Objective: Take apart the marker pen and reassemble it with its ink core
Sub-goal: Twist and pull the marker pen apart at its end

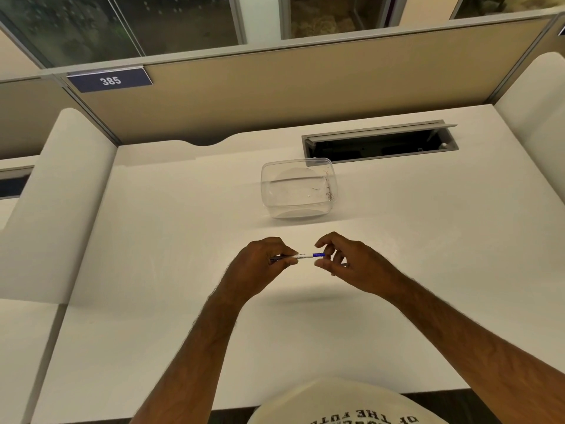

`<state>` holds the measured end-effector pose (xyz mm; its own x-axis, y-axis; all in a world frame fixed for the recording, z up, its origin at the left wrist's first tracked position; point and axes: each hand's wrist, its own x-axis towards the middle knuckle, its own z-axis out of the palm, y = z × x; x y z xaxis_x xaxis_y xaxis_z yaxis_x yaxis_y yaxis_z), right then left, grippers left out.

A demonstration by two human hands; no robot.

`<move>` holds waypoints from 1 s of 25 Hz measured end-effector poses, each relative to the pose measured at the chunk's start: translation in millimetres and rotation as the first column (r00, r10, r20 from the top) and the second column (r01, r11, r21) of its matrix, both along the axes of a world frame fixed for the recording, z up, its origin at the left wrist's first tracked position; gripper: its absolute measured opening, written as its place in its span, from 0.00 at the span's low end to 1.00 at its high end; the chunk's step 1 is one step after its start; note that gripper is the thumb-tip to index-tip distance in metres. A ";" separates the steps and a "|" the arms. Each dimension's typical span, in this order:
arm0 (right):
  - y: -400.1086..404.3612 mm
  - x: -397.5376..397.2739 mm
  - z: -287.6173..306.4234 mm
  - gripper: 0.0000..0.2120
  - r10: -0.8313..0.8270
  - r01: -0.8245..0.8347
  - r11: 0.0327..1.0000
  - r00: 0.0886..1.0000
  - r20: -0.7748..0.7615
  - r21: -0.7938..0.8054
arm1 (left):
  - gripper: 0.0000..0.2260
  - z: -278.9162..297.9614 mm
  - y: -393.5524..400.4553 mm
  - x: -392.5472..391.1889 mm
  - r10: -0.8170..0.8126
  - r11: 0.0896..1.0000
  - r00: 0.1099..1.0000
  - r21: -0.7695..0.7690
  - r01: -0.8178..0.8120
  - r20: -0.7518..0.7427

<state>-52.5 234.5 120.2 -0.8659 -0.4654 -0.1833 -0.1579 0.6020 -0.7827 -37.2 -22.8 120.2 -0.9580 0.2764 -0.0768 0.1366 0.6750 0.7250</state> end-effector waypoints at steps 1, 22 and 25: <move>0.8 -0.2 0.4 0.05 -0.002 0.002 1.000 1.000 0.007 -0.003 | 0.06 0.1 -0.2 0.0 0.001 1.000 1.000 0.000 -0.001 0.003; 4.6 -0.5 -2.8 0.04 -0.040 0.039 0.999 0.998 -0.055 -0.015 | 0.05 -2.9 0.8 -1.1 0.010 1.000 1.000 -0.011 -0.010 0.029; 6.1 -0.3 -6.0 0.04 0.003 -0.003 1.000 1.000 -0.030 -0.012 | 0.05 -3.8 1.3 0.1 0.019 1.000 0.999 -0.014 -0.018 0.040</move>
